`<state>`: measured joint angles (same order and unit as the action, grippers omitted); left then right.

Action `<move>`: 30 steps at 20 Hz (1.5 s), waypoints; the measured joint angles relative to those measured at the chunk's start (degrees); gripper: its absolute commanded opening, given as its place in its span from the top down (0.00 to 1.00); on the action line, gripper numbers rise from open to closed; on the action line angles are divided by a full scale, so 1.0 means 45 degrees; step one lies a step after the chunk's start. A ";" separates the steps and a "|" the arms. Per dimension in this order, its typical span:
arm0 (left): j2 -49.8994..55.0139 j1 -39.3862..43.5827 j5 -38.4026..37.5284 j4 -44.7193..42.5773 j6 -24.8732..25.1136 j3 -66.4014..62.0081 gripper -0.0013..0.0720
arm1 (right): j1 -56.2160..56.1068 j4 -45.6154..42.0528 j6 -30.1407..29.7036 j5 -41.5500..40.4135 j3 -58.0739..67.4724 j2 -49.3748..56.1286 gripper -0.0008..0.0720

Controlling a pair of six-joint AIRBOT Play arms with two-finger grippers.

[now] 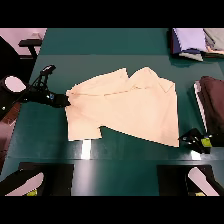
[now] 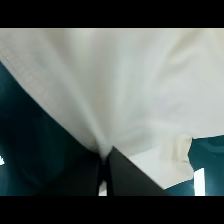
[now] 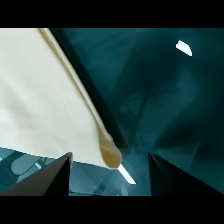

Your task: Fold the shirts.

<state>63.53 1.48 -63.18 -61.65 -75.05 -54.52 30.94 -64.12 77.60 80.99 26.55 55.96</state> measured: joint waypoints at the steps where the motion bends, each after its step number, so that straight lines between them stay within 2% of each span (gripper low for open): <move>1: -0.0010 0.0000 0.0034 0.0029 0.0000 0.0000 0.95 | -0.0447 0.0049 0.0092 -0.0102 0.0049 0.0287 0.39; 3: -0.0015 0.0000 0.0039 0.0049 0.0000 0.0000 0.95 | -0.1598 0.0340 0.0311 -0.0393 0.0262 0.0918 0.43; 4: -0.0019 0.0000 0.0039 0.0053 0.0000 0.0000 0.95 | -0.2171 0.0379 0.0408 -0.0597 0.0413 0.1185 0.61; 5: -0.0019 -0.0005 0.0039 0.0058 0.0000 0.0000 0.95 | -0.2798 0.0379 0.0486 -0.0986 0.0583 0.1486 0.74; 7: -0.0019 0.0000 0.0034 0.0068 0.0000 -0.0010 0.95 | -0.3910 0.0398 0.0578 -0.1447 0.1001 0.1953 0.96; 12: -0.0738 0.0000 0.0000 0.0087 -0.0471 -0.0612 0.95 | -0.5853 0.0262 0.0704 -0.1846 0.2963 0.1656 0.96; 16: -0.2293 0.0000 0.0170 0.0087 -0.0918 -0.3026 0.95 | -0.6052 0.0311 0.0729 -0.1248 0.6528 -0.0034 0.96; 23: -0.4129 0.0000 0.0816 0.0112 -0.1214 -1.0127 0.95 | -0.4527 0.0350 0.0743 -0.0763 1.5057 -0.1894 0.96; 27: -0.4347 0.0005 0.1030 0.0155 -0.1501 -1.3255 0.95 | -0.2939 0.0398 0.0889 0.0461 1.9278 -0.1491 0.96; 30: -0.4269 0.0015 0.1030 -0.0029 -0.1739 -1.4192 0.95 | -0.2312 0.0413 0.1292 0.1365 2.0856 -0.0831 0.96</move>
<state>44.31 1.54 -58.54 -61.78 -82.87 -118.39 20.53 -62.26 83.42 87.13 120.40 52.23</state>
